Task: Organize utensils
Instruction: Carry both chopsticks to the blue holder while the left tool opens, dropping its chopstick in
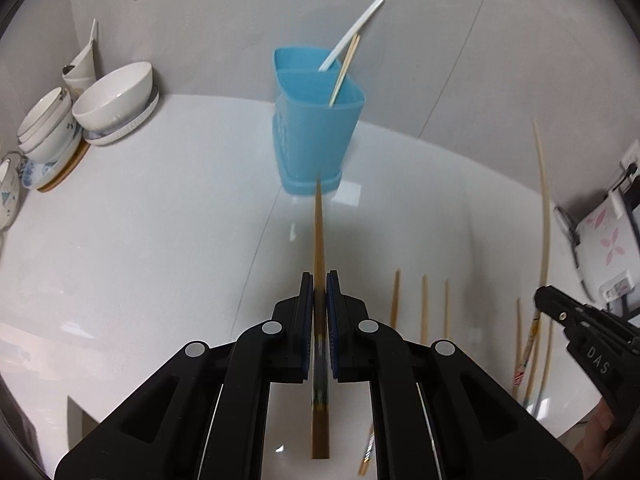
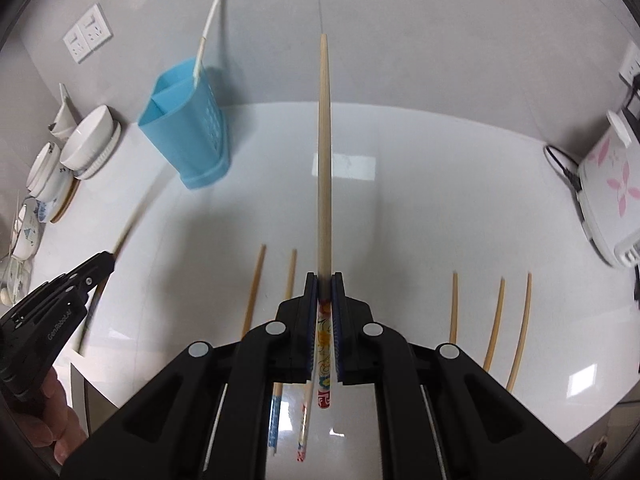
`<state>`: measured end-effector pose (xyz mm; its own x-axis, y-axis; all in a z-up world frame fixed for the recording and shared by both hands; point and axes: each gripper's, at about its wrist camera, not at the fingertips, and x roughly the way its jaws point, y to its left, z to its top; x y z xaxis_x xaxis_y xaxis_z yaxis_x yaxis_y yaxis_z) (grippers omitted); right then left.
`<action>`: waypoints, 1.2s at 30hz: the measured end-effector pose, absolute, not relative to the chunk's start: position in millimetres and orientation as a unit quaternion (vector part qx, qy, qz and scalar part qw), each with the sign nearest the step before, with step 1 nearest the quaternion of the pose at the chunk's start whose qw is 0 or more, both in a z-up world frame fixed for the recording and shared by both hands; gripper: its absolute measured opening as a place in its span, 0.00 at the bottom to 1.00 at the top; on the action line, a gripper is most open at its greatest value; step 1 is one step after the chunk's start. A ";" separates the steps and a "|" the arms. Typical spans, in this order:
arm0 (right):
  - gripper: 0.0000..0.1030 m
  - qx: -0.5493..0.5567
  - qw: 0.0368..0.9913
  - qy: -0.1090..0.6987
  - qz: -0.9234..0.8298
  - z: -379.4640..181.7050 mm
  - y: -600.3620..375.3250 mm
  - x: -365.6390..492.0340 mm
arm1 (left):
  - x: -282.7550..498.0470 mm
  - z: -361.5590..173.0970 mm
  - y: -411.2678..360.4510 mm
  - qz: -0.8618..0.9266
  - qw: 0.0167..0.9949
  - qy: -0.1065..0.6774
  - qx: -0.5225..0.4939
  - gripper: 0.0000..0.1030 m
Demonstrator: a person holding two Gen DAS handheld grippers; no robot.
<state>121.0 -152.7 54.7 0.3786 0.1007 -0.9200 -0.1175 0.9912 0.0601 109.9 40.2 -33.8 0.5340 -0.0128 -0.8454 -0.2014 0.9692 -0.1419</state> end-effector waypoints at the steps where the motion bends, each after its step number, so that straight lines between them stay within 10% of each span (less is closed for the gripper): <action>1: 0.06 -0.010 0.833 0.548 0.071 58.2 -151.1 124.6 | 113.6 -31.1 41.5 0.056 0.873 0.472 -0.114 0.06; 36: 0.06 -0.008 0.882 0.460 0.100 118.6 -105.7 152.3 | 126.7 123.0 70.5 -0.016 0.906 0.420 -0.060 0.05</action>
<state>152.3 -105.7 118.6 0.5569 0.1701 -0.8129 -0.1844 0.9797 0.0787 126.7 70.5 123.0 0.6471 -0.0786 -0.7583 -0.0215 0.9924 -0.1212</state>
